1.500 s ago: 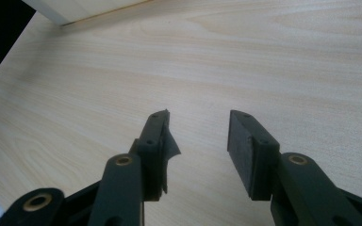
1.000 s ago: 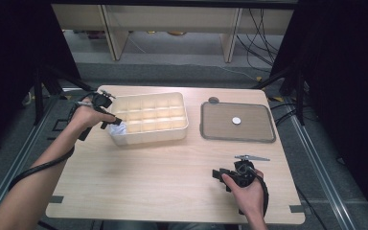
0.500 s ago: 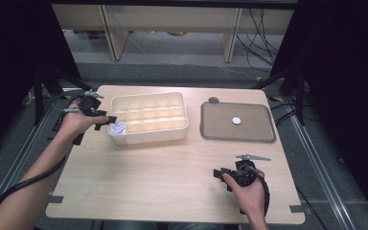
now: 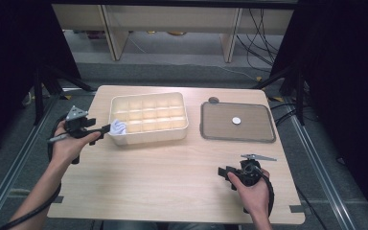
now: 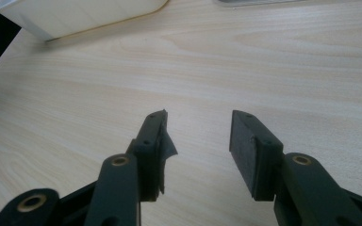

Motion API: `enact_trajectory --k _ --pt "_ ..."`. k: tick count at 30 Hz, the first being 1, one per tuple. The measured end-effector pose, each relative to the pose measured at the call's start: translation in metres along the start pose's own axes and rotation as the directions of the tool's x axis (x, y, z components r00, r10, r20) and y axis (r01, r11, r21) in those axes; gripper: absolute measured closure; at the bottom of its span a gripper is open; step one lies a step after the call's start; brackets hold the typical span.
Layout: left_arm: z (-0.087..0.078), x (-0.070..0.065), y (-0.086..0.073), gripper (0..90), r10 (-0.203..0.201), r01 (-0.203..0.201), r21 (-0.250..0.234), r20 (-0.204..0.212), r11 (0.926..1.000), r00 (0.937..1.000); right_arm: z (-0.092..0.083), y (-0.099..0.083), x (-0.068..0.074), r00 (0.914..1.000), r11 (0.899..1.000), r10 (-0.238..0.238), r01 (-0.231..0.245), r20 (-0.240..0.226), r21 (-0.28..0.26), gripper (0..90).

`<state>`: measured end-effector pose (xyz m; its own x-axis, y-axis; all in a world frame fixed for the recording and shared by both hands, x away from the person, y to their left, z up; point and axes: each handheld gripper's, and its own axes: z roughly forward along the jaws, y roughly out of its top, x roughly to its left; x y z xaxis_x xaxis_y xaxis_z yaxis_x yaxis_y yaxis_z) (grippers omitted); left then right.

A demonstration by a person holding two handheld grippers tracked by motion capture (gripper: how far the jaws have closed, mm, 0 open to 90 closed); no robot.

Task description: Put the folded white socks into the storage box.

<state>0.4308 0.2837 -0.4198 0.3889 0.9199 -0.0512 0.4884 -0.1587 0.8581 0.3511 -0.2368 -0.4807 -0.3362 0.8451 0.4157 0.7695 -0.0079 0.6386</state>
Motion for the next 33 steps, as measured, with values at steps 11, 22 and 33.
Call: enact_trajectory --k 11,22,33 --pt "-0.013 -0.015 -0.061 31.6 0.017 -0.019 -0.092 -0.025 0.9956 0.9996 0.001 -0.005 -0.011 0.9996 1.0 -0.009 0.009 0.027 -0.03 53.8" --pt "-0.007 -0.024 -0.11 31.8 -0.018 0.017 -0.091 -0.008 0.9957 0.9998 0.005 -0.014 -0.022 0.998 0.996 -0.046 0.049 0.044 -0.071 52.9" --pt "-0.005 -0.031 -0.126 32.4 0.011 -0.019 -0.163 -0.047 0.9865 0.9988 0.009 -0.019 -0.025 0.9901 0.982 -0.109 0.121 0.089 -0.147 48.9"
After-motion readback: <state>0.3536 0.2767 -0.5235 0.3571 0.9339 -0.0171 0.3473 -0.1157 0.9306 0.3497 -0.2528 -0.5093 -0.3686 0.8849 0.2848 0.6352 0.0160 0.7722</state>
